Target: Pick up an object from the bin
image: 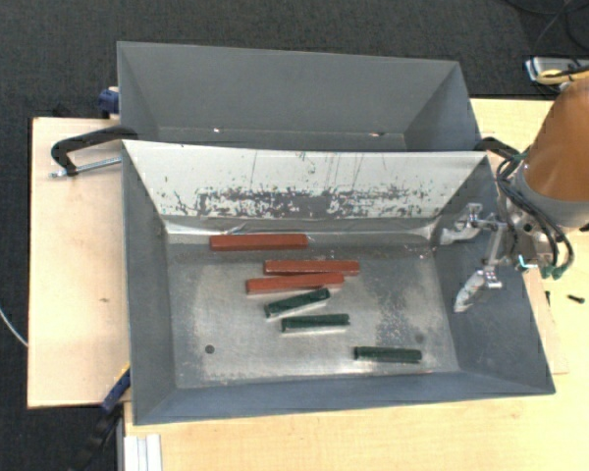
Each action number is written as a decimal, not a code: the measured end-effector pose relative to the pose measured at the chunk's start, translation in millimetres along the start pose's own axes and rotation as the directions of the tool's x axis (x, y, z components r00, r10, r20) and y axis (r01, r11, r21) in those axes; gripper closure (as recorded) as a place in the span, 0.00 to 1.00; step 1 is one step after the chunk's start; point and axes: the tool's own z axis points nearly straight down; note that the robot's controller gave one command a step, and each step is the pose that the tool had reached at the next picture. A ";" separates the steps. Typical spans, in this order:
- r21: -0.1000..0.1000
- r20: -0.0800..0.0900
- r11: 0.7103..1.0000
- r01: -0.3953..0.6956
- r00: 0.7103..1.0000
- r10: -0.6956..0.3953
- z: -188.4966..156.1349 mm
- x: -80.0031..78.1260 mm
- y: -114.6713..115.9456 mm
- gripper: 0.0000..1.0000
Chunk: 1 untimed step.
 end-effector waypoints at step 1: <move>0.002 0.008 1.000 0.002 1.000 -0.002 -4.8 -1.7 0.5 0.00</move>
Offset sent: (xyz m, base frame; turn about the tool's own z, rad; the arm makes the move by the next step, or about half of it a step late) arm -0.0276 0.0383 -0.0964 0.0469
